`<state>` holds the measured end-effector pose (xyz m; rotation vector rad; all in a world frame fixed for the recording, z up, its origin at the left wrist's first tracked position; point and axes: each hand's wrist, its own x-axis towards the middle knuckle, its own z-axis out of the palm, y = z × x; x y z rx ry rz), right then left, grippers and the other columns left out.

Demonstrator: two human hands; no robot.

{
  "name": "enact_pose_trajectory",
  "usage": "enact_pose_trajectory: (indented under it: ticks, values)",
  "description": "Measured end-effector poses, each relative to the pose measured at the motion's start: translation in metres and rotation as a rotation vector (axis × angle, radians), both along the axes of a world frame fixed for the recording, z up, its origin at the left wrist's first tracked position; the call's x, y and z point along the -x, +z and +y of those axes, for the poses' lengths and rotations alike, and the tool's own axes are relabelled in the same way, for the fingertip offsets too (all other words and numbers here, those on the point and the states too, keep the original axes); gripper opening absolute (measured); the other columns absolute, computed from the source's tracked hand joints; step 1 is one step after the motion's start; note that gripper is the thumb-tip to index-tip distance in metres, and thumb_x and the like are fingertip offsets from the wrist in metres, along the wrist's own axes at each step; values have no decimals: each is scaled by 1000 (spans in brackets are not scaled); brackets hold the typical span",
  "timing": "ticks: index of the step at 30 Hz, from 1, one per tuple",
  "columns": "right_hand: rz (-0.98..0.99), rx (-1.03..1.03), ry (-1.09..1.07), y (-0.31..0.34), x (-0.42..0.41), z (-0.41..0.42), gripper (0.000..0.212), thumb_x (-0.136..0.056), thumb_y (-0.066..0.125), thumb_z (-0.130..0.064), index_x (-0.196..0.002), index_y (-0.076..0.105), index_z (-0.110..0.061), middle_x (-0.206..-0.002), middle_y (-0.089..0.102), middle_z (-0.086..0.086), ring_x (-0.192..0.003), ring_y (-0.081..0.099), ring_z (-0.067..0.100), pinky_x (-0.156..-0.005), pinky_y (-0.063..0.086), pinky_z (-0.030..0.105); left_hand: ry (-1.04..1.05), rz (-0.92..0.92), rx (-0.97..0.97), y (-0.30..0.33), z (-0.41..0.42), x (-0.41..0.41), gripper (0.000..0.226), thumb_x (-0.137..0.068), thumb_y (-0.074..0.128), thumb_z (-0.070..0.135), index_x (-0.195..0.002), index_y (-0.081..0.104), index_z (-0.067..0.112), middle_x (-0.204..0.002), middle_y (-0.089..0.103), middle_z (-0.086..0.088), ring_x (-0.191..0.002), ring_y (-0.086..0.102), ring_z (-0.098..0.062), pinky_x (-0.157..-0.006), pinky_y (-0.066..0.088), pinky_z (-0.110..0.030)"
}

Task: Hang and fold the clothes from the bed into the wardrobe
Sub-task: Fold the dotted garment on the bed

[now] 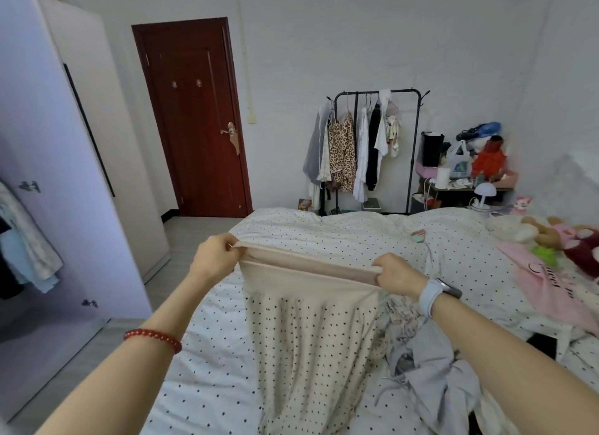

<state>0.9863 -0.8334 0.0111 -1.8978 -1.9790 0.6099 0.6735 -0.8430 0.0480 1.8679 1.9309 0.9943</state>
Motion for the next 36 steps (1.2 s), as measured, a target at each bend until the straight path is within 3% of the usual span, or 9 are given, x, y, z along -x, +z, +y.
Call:
enact_pose_trajectory:
  ticks: [5, 10, 13, 15, 18, 21, 26, 31, 36]
  values:
    - [-101, -122, -215, -5, -8, -5, 22, -89, 48, -8, -72, 61, -5, -55, 54, 2, -52, 54, 19, -48, 36, 23, 128, -88, -98, -10, -4, 0, 10, -92, 44, 17, -90, 53, 13, -86, 59, -6, -77, 59, -30, -74, 51, -42]
    - [865, -3, -295, 26, 7, -11, 13, -94, 44, 3, -98, 56, 4, -86, 63, 19, -57, 64, 25, -51, 56, 28, 19, -309, -105, 6, -8, -10, 16, -98, 37, 20, -95, 48, 9, -83, 51, 0, -79, 50, -18, -62, 40, -26]
    - [1173, -11, -311, 48, 17, -16, 16, -93, 42, 8, -93, 58, 2, -91, 61, 16, -79, 61, 28, -70, 53, 35, -165, -417, 12, 11, -14, -9, 14, -99, 40, 19, -93, 50, 12, -88, 50, -1, -76, 50, -11, -65, 45, -21]
    - [1245, 4, -312, 55, 24, -19, 22, -93, 39, 6, -89, 58, -4, -81, 61, 12, -74, 58, 24, -65, 51, 34, -302, -389, 153, 8, -20, -4, 12, -98, 45, 19, -98, 52, 9, -90, 52, -3, -78, 53, -11, -68, 49, -22]
    - [1154, 18, -228, 55, 32, -22, 28, -92, 38, 2, -75, 56, -12, -59, 46, 4, -46, 39, 13, -41, 32, 18, -440, -319, 305, 3, -26, -2, 12, -93, 55, 15, -98, 56, 4, -87, 54, -4, -78, 55, -12, -69, 51, -21]
    - [858, -55, -88, 45, 32, -26, 33, -91, 33, 6, -77, 58, -10, -56, 38, 4, -44, 25, 13, -40, 17, 16, -407, -163, 293, -5, -35, -8, 16, -85, 67, 17, -77, 58, 7, -71, 54, 2, -66, 54, -9, -58, 48, -16]
    - [479, -35, -33, 10, 21, -44, 24, -89, 43, 3, -93, 64, -9, -64, 49, 5, -48, 34, 14, -36, 22, 15, -197, 74, 110, -42, -56, -12, 17, -85, 59, 10, -70, 56, 18, -55, 58, 4, -44, 52, -1, -54, 46, -25]
    - [418, 106, -76, -60, 19, -69, 33, -95, 49, -17, -63, 45, -7, -50, 39, 5, -34, 39, 11, -37, 29, 18, -155, 26, 272, -115, -81, -12, 21, -90, 53, 19, -69, 52, 19, -55, 61, 0, -51, 58, -10, -55, 45, -28]
    - [452, 110, -157, -106, 17, -88, 42, -97, 46, -30, -59, 42, -11, -47, 44, 8, -36, 44, 14, -38, 33, 18, -150, -84, 280, -157, -95, -12, 41, -95, 47, 29, -57, 44, 13, -50, 57, -1, -42, 49, -1, -62, 44, -30]
